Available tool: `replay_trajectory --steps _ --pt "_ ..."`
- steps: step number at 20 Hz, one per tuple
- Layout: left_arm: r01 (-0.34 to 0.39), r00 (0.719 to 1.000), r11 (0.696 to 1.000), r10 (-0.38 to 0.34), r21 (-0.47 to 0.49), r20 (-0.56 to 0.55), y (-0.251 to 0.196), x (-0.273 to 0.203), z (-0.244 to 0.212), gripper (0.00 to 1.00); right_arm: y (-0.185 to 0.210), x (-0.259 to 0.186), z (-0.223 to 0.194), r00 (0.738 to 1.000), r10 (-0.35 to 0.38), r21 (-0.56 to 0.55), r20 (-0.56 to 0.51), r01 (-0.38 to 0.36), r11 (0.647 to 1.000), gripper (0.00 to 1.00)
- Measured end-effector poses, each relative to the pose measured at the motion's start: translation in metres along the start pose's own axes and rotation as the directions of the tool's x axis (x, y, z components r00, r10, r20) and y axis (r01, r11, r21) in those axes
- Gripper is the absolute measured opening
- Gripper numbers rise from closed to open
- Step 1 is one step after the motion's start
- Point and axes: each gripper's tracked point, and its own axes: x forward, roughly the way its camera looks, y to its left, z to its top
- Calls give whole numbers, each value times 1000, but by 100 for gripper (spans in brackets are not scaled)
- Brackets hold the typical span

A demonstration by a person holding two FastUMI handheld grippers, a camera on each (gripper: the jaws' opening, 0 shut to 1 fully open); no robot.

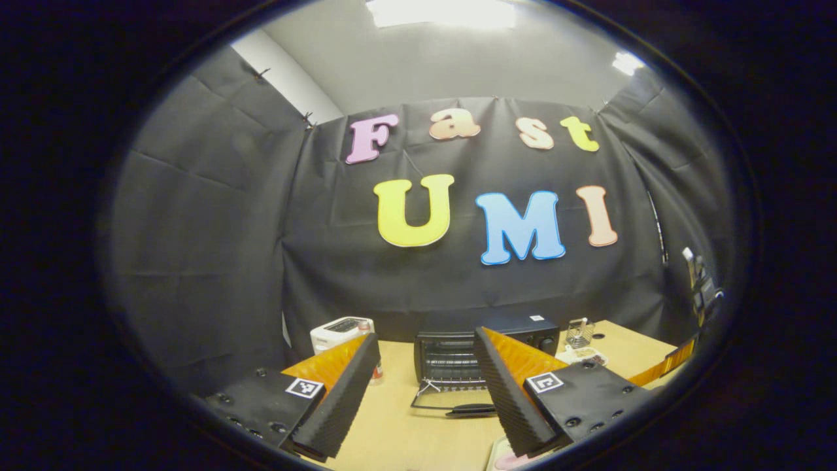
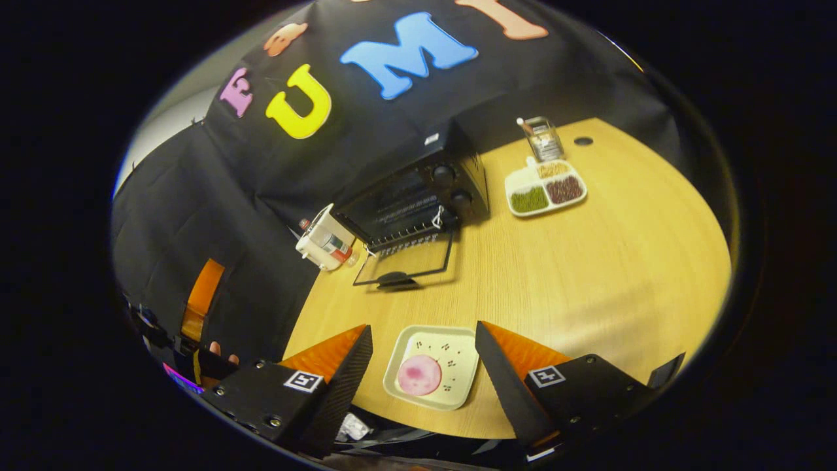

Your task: Open the electric oven with the left hand, put the food in, and close the electric oven.

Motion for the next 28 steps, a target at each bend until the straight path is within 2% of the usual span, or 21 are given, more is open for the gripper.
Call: replay_trajectory --steps 3,5,6,12,13,16,17,18,20,21,23,26,27,28 --pt "-3 1000 1000 3 -28 -2 1 -8 4 95 -4 16 -24 992 48 69 -121 -39 997 98" --pt "-9 1000 1000 9 -23 14 4 -13 8 90 -16 25 -41 980 42 91 -196 -24 996 97" --pt "-9 1000 1000 10 -20 18 4 -13 11 100 -22 28 -48 972 38 99 -234 -15 995 96" --pt "-34 999 999 34 -14 12 19 -19 10 100 -44 56 -68 932 11 127 -362 38 991 96" --pt "-43 999 999 43 -16 12 23 -20 11 100 -49 65 -75 924 3 128 -382 50 991 87" --pt "-67 998 997 67 -27 8 37 -23 11 100 -54 69 -80 911 -7 126 -413 65 990 86" --pt "-74 997 997 74 -30 8 41 -23 12 100 -54 73 -80 909 -10 126 -417 69 990 77" --pt "-80 997 996 80 -31 9 44 -24 12 100 -53 74 -81 907 -6 130 -422 67 989 72" --pt "-88 996 996 88 -34 2 47 -22 7 100 -52 74 -81 898 -4 130 -440 68 989 71" --pt "-90 996 995 90 -36 2 48 -22 8 100 -64 79 -88 891 -68 91 -450 121 989 71" --pt "-87 996 995 87 -40 2 46 -20 9 100 -69 76 -82 889 -80 80 -451 129 988 17" --pt "-78 997 996 78 -39 1 42 -16 6 100 -72 84 -88 896 -88 81 -435 136 987 16" --pt "-78 997 996 78 -36 1 42 -17 4 100 -72 72 -80 895 -83 76 -438 129 989 4" --pt "-78 997 996 78 -33 2 42 -16 4 100 -74 79 -82 901 -94 75 -425 138 988 4"
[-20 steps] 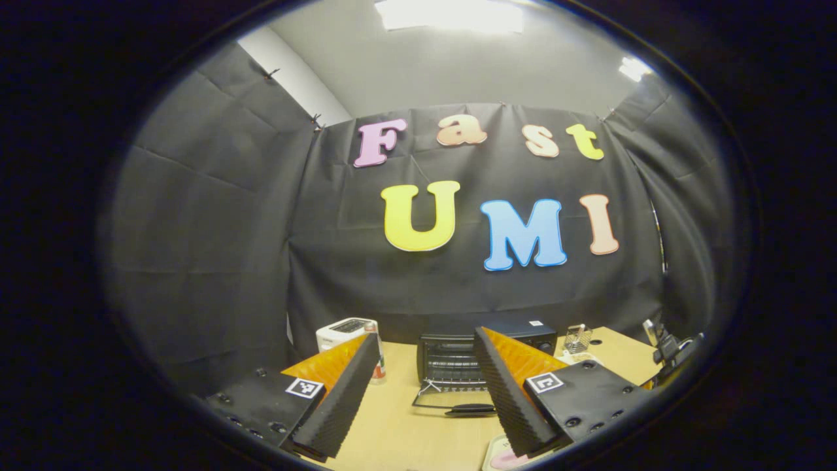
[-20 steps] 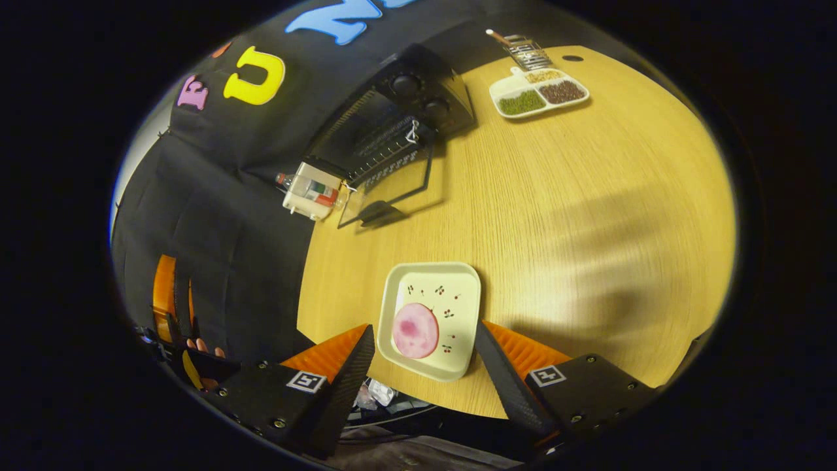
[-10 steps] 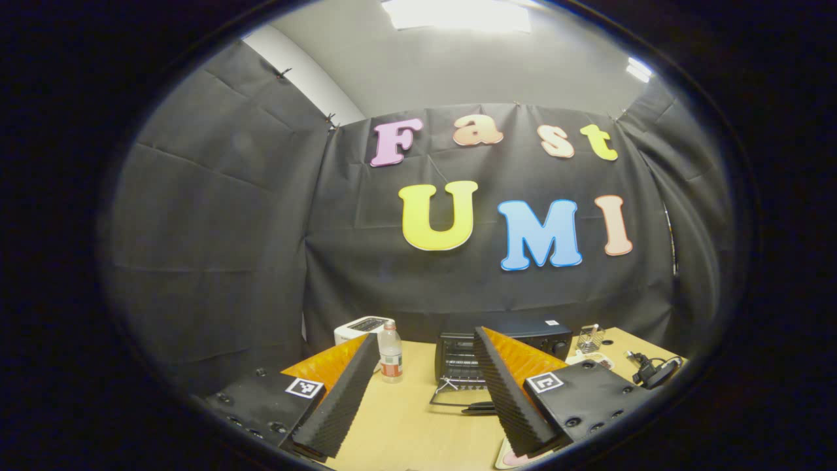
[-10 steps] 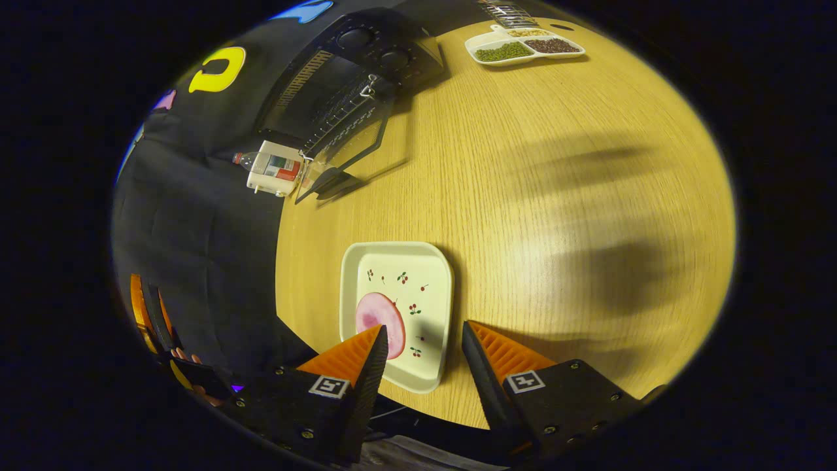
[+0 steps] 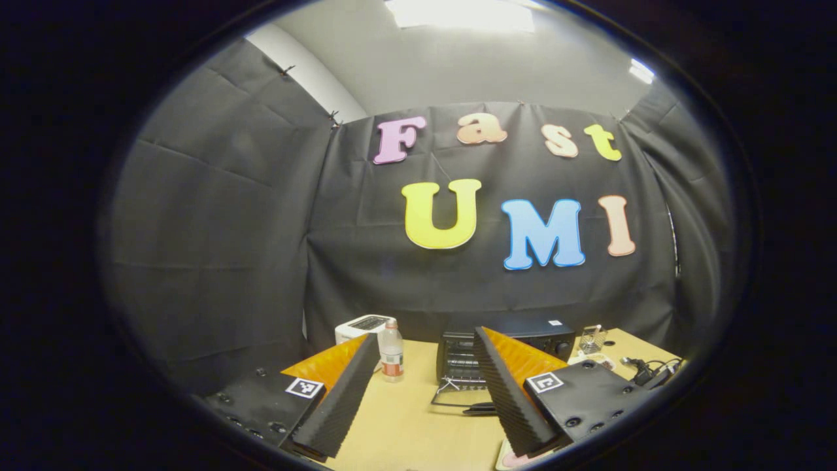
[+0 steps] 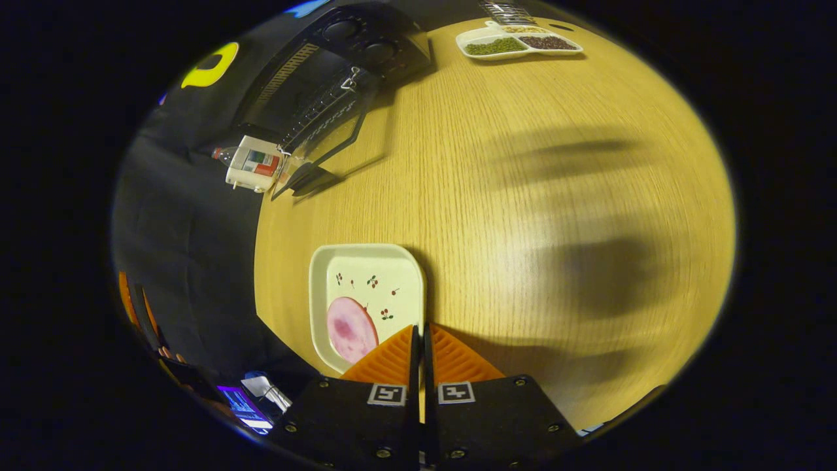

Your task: Open the electric oven with the left hand, put the food in, and close the electric oven.

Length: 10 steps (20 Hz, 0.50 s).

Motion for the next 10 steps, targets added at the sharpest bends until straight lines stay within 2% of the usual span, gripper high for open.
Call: replay_trajectory --steps 1,3,10 --pt "2 1000 1000 -2 0 0 -1 0 0 100 1 1 -1 1000 -4 -9 3 4 1000 0" --pt "1 1000 1000 -1 -1 2 0 2 1 100 5 4 -3 1000 -2 -6 9 2 1000 1" --pt "-19 1000 1000 19 -21 -7 13 6 -5 100 33 -6 7 995 75 76 64 -80 994 0"
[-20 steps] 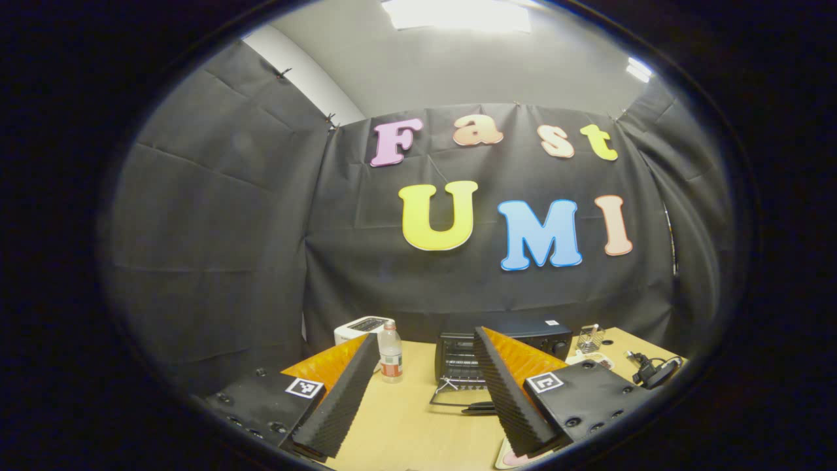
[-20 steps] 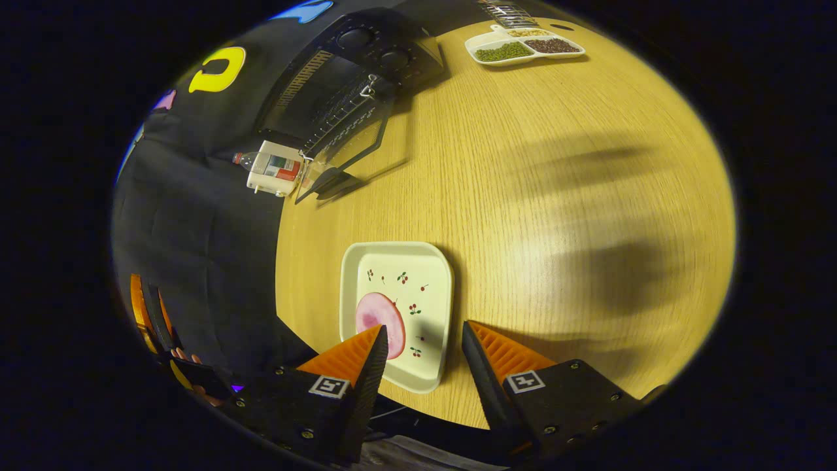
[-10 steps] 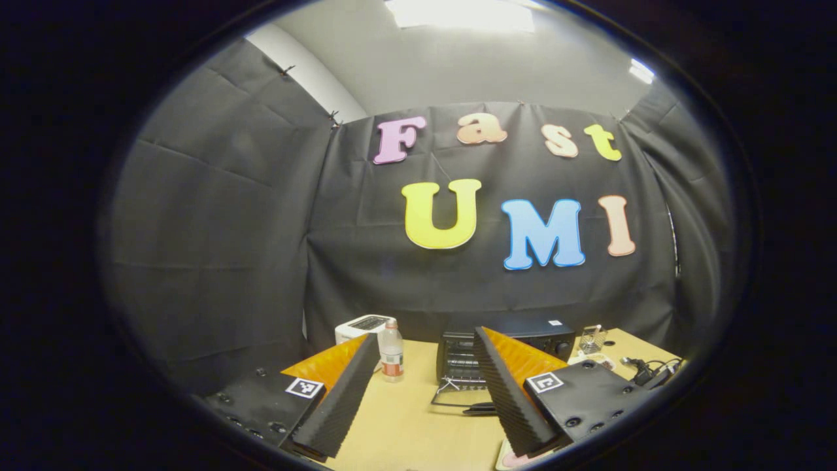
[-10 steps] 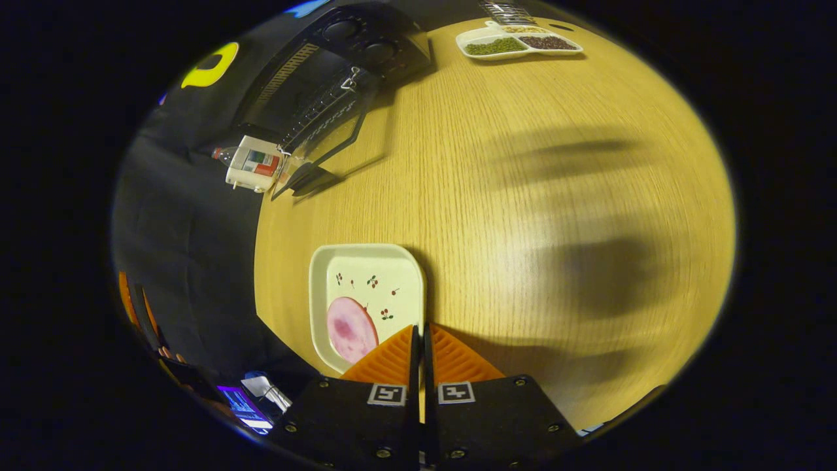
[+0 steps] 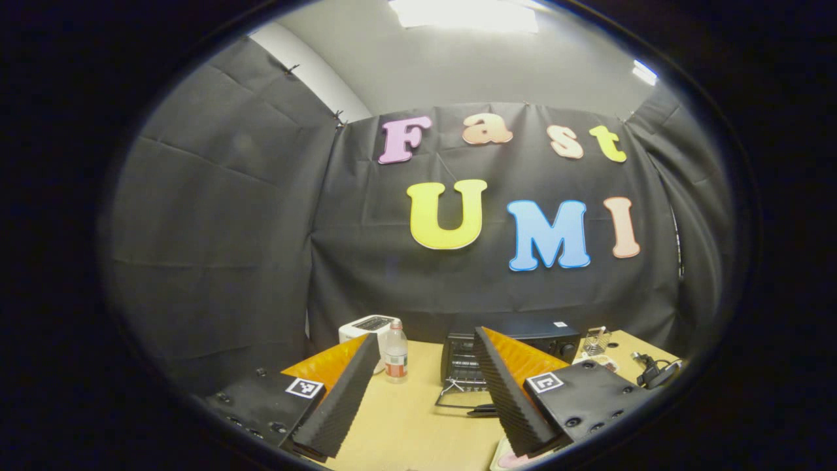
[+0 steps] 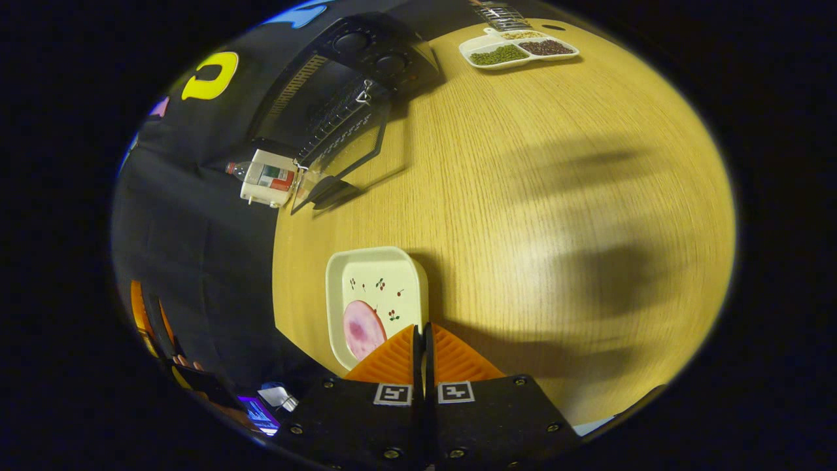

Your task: Open the electric oven with the left hand, put the food in, and close the electric oven.

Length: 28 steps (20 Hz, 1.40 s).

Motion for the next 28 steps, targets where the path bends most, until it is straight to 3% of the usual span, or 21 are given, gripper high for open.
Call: replay_trajectory --steps 6,12,14,19,20,28 --pt "-7 1000 1000 7 -12 -17 12 17 -9 100 34 1 40 990 44 130 137 -62 990 0" --pt "2 999 1000 -2 -4 -35 24 45 -16 98 69 6 94 951 35 235 306 -111 966 0" --pt "8 999 1000 -9 -7 -36 29 55 -18 93 84 12 112 935 42 292 352 -152 944 0" --pt "29 998 999 -30 -21 -62 39 89 -32 100 108 34 148 902 16 405 432 -210 890 0" --pt "32 997 999 -34 -19 -65 42 97 -34 91 114 39 154 894 10 429 447 -225 875 1" --pt "52 995 999 -52 2 -88 59 139 -45 97 143 75 196 836 -7 530 549 -341 777 3"
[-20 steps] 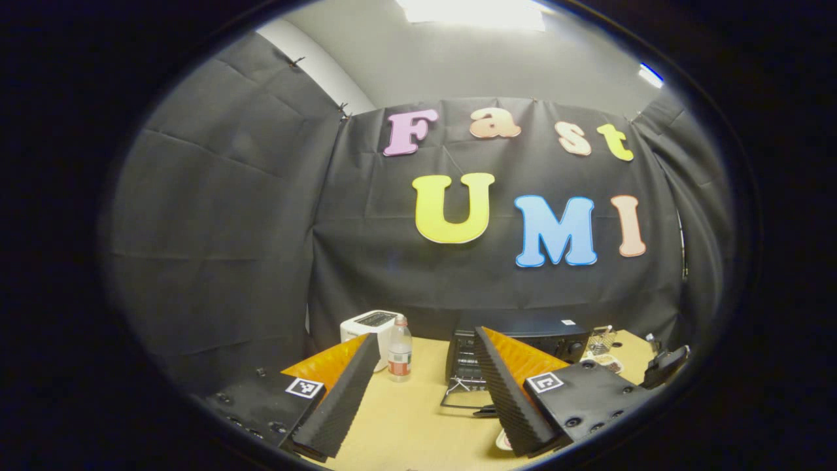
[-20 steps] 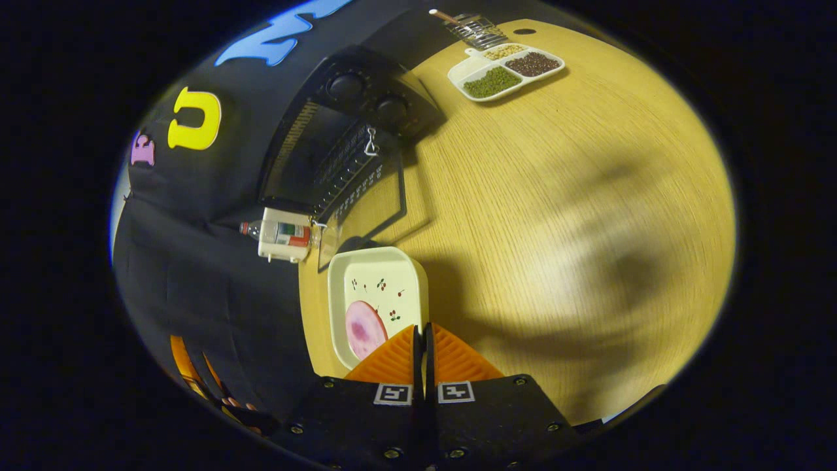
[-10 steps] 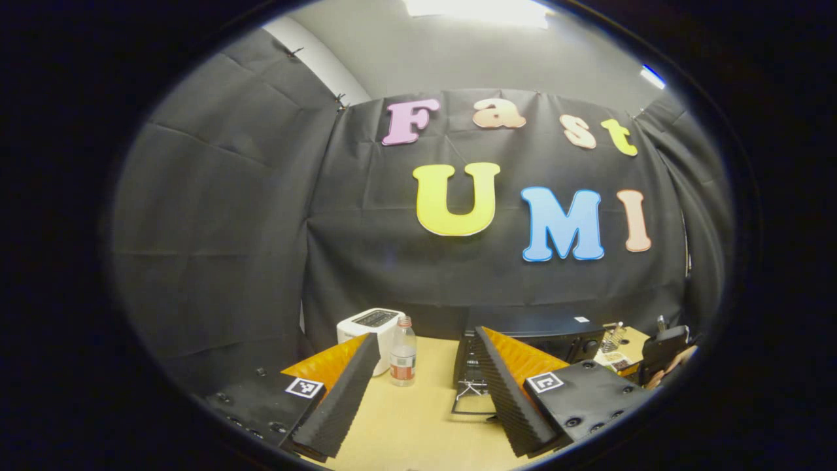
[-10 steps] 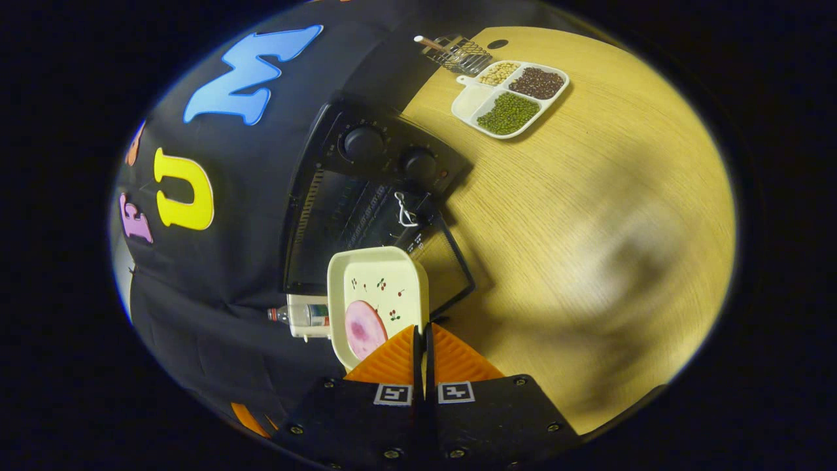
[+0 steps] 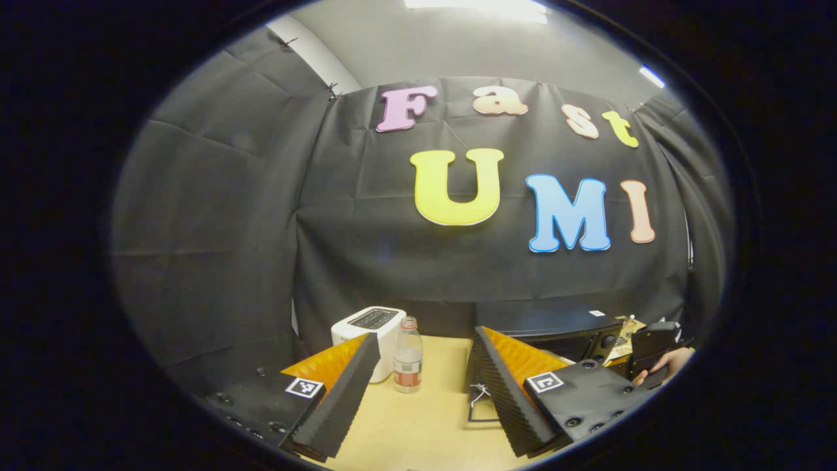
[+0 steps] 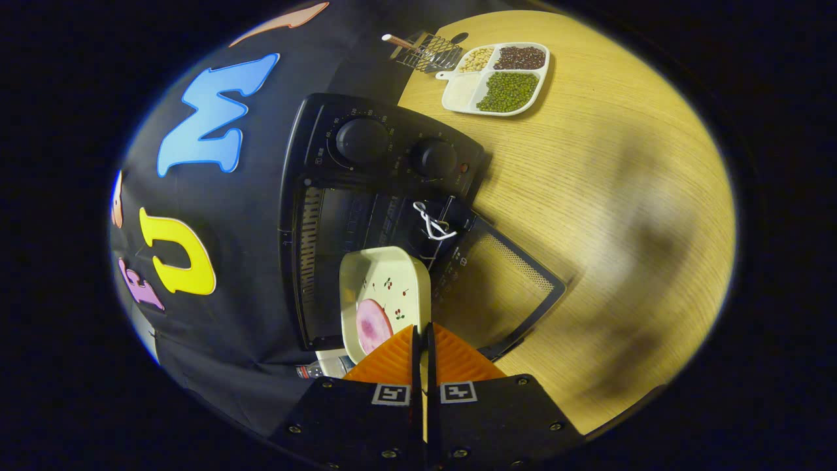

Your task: Open the electric oven with the left hand, put the food in, and close the electric oven.

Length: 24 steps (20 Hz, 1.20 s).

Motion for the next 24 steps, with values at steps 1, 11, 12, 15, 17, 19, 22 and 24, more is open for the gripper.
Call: replay_trajectory --steps 1,11,12,15,17,19,22,24 --pt "-3 1000 1000 3 -2 -3 4 2 -2 97 4 6 2 1000 6 13 19 -6 1000 3" --pt "-34 999 999 35 18 -12 29 18 -7 97 36 45 43 976 23 155 216 -58 986 7" --pt "-39 999 999 39 20 -11 30 19 -7 97 36 46 43 974 18 153 228 -54 987 7" --pt "-35 999 999 35 19 -11 26 22 -8 97 44 53 35 977 35 176 209 -73 982 7" --pt "-29 999 999 30 22 -16 22 23 -8 97 47 54 25 981 45 169 186 -77 983 7" --pt "-23 1000 1000 23 21 -16 16 23 -8 97 63 49 13 979 126 183 162 -155 971 10" --pt "-4 1000 1000 4 9 -13 3 21 -8 97 80 40 -1 972 219 196 89 -233 952 51" --pt "8 1000 1000 -8 6 -16 -7 20 -10 97 77 28 -2 969 230 121 87 -239 963 94"
